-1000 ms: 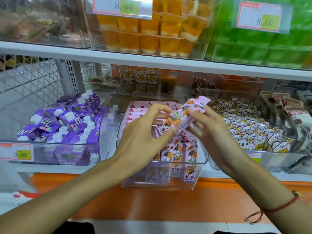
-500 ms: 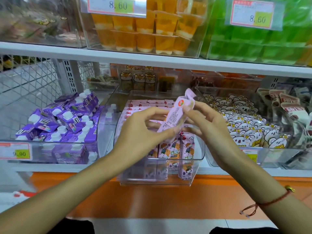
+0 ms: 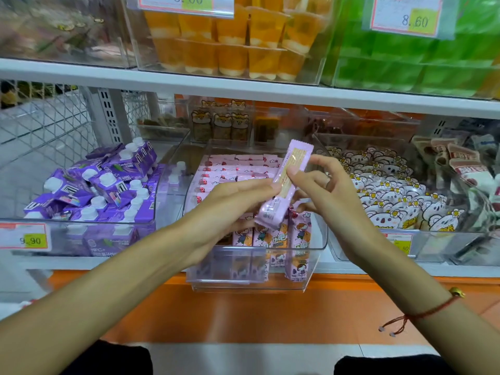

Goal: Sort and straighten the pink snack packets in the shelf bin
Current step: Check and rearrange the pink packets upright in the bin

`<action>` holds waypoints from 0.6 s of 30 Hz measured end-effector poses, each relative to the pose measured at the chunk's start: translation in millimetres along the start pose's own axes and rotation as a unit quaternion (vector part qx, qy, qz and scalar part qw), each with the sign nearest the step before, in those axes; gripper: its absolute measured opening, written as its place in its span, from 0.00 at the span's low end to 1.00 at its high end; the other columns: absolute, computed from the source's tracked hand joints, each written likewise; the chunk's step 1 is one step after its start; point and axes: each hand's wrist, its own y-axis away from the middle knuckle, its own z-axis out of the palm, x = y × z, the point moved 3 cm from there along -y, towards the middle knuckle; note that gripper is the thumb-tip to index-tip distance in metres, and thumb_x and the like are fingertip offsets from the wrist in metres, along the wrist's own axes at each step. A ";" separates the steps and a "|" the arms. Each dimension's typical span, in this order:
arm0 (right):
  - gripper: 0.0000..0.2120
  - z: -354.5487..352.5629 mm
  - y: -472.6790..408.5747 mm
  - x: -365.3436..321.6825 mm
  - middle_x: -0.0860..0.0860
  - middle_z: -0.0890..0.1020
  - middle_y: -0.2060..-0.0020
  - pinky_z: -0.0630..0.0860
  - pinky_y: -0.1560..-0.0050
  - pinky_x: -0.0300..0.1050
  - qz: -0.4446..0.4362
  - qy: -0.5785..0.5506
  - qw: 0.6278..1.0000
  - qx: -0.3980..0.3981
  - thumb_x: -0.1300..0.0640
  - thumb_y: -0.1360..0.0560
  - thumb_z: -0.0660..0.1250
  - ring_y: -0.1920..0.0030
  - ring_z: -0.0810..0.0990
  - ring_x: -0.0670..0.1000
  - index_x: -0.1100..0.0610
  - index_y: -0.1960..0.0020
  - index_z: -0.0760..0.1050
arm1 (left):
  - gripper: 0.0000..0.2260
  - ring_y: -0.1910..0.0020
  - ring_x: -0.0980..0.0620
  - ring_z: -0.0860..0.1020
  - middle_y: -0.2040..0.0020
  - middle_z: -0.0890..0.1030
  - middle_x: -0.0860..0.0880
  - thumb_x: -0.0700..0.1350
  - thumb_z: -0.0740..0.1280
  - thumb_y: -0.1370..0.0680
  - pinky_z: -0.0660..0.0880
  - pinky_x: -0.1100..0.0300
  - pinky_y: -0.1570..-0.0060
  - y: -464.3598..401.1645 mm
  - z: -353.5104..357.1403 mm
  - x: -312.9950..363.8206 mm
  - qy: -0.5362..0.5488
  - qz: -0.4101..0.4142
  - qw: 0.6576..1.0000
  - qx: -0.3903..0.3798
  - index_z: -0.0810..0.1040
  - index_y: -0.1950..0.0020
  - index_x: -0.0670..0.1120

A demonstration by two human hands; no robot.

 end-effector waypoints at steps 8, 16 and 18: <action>0.20 3.6 0.7 -1.1 0.46 0.83 0.50 0.79 0.47 0.51 -0.023 -0.004 0.999 -0.022 0.52 0.25 0.69 0.51 0.84 0.47 0.54 0.37 0.69 | 0.17 0.48 0.59 0.78 0.45 0.81 0.56 0.45 0.72 0.26 0.75 0.66 0.48 0.7 -11.0 12.1 -0.204 0.234 0.937 0.159 0.79 0.38 0.54; 0.16 -1.5 -1.1 0.2 0.49 0.83 0.55 0.79 0.53 0.40 0.004 -0.101 0.995 -0.023 0.59 0.23 0.67 0.58 0.83 0.47 0.60 0.37 0.70 | 0.24 0.40 0.64 0.73 0.40 0.76 0.61 0.66 0.67 0.30 0.70 0.63 0.40 0.1 -7.3 9.6 -0.240 0.234 0.928 0.163 0.76 0.36 0.60; 0.15 -3.6 -1.5 -0.3 0.48 0.83 0.54 0.79 0.50 0.41 -0.002 -0.109 0.993 -0.038 0.60 0.24 0.67 0.57 0.82 0.46 0.59 0.38 0.71 | 0.25 0.40 0.64 0.74 0.39 0.77 0.59 0.68 0.61 0.29 0.70 0.58 0.37 -3.6 -10.1 7.6 -0.204 0.151 0.959 0.127 0.75 0.36 0.60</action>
